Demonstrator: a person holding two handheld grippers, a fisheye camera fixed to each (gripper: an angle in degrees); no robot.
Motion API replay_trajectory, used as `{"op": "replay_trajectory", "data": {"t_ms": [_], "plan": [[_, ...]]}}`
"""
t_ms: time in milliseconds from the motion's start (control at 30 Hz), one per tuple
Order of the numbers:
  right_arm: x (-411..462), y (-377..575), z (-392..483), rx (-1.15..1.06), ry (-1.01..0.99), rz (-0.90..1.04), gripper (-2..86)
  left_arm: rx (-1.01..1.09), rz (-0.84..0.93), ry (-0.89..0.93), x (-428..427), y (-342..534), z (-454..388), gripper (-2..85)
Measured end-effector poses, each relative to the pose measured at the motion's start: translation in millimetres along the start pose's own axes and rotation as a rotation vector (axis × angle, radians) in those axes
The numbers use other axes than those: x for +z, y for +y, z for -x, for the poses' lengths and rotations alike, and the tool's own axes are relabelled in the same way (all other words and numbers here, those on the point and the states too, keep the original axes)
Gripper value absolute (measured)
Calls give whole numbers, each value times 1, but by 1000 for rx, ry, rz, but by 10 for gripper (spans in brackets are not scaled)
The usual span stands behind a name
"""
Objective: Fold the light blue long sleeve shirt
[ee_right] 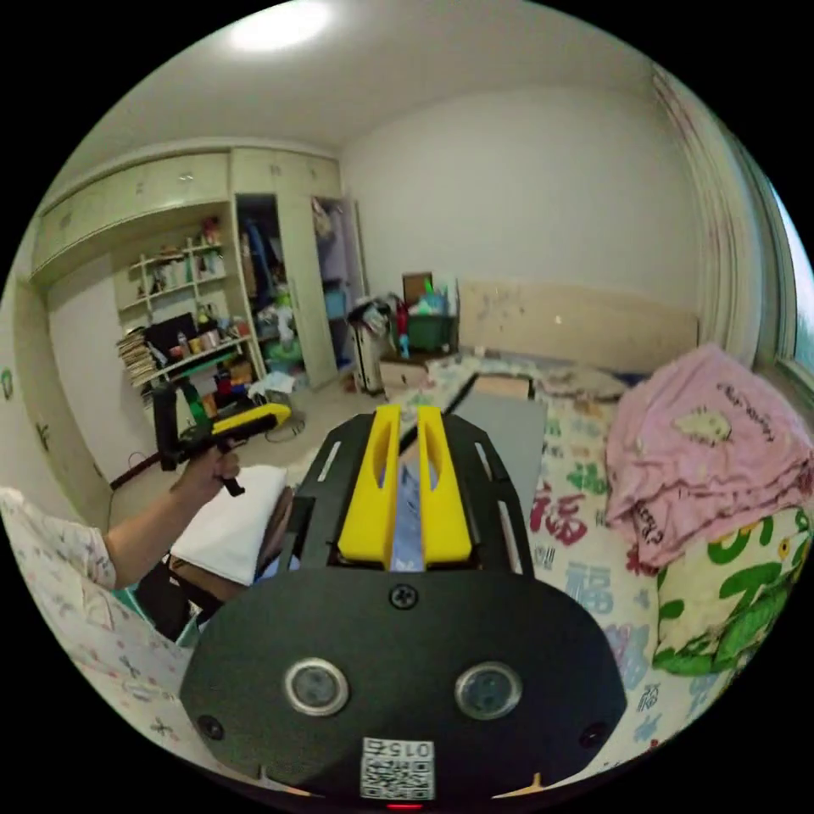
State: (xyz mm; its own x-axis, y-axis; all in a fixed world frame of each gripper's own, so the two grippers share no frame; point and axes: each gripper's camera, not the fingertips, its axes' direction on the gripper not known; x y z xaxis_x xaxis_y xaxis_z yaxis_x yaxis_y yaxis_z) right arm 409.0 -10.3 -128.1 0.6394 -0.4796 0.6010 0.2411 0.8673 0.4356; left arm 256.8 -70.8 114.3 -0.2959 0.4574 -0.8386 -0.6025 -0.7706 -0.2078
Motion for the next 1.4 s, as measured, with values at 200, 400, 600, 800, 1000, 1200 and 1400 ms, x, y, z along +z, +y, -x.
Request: {"op": "replay_trajectory", "data": {"t_ms": [200, 400, 600, 800, 1000, 1200, 1400], "plan": [[-280, 51, 100, -111, -47, -726, 11, 51, 192, 50, -44, 165, -43, 4], [-428, 118, 225, -384, 27, -1321, 76, -255, 302, 162, -50, 253, -54, -7], [-480, 144, 252, -354, -25, -1378, 69, -193, 283, 209, -44, 237, -80, -9], [-519, 165, 275, -360, 59, -1405, 57, -223, 281, 247, -39, 234, -95, -9], [-542, 168, 271, -370, 51, -1380, 49, -252, 297, 265, -32, 230, -118, -9], [-548, 160, 252, -336, 60, -1379, 21, -280, 315, 283, -22, 216, -140, -9], [-535, 144, 230, -376, 135, -1371, 31, -290, 337, 305, -5, 194, -166, -9]]}}
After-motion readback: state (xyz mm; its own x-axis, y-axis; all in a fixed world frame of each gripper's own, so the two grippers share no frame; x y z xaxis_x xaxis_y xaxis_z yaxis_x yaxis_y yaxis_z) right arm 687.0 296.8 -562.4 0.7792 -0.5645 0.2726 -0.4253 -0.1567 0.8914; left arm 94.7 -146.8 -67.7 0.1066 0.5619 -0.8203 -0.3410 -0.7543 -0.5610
